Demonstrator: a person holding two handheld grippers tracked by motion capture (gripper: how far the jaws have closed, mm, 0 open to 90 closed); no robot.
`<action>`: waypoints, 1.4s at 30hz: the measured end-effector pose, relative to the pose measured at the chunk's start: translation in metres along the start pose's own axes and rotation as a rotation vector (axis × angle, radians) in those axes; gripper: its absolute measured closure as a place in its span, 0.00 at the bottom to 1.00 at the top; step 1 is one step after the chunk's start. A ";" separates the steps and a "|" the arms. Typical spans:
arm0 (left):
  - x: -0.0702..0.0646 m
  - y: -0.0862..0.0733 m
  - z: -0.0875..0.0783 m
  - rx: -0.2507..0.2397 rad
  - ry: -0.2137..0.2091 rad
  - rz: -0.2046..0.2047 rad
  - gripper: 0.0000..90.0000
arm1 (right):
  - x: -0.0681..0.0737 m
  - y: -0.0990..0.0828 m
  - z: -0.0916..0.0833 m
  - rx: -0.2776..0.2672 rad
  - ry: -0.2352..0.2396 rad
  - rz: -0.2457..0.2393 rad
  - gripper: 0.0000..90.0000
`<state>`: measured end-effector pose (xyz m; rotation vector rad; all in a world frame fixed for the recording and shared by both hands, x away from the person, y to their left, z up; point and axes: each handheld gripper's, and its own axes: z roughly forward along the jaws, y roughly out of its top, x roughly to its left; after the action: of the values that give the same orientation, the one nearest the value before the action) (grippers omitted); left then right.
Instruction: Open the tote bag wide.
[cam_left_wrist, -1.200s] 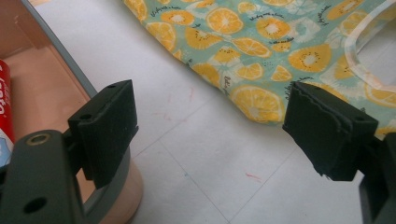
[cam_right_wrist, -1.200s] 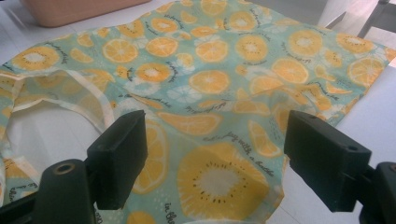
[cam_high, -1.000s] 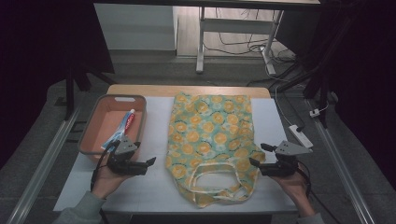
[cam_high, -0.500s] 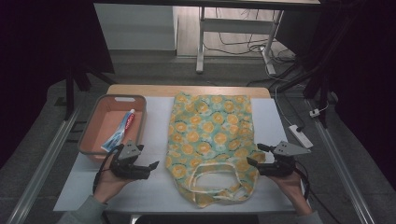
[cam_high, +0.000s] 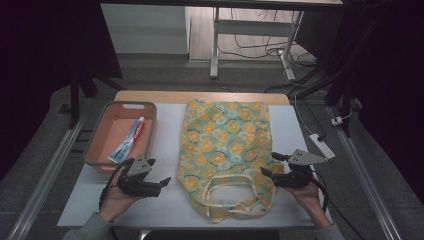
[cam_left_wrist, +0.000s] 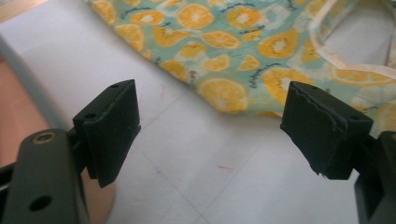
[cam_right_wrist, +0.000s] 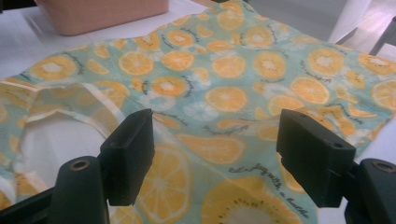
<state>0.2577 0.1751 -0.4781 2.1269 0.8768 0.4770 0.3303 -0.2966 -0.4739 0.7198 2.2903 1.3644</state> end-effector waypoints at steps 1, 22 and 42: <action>-0.002 0.002 0.000 0.000 -0.006 0.010 0.22 | 0.001 0.000 -0.001 0.003 0.002 0.001 0.30; -0.061 0.032 0.041 0.087 -0.209 0.234 0.23 | 0.028 0.009 0.004 0.005 0.074 -0.045 0.30; -0.088 0.032 0.066 0.183 -0.278 0.322 0.33 | 0.033 -0.001 0.002 0.039 0.070 -0.043 0.30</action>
<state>0.2484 0.0625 -0.4991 2.4442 0.4355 0.2565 0.3049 -0.2761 -0.4776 0.6411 2.3781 1.3497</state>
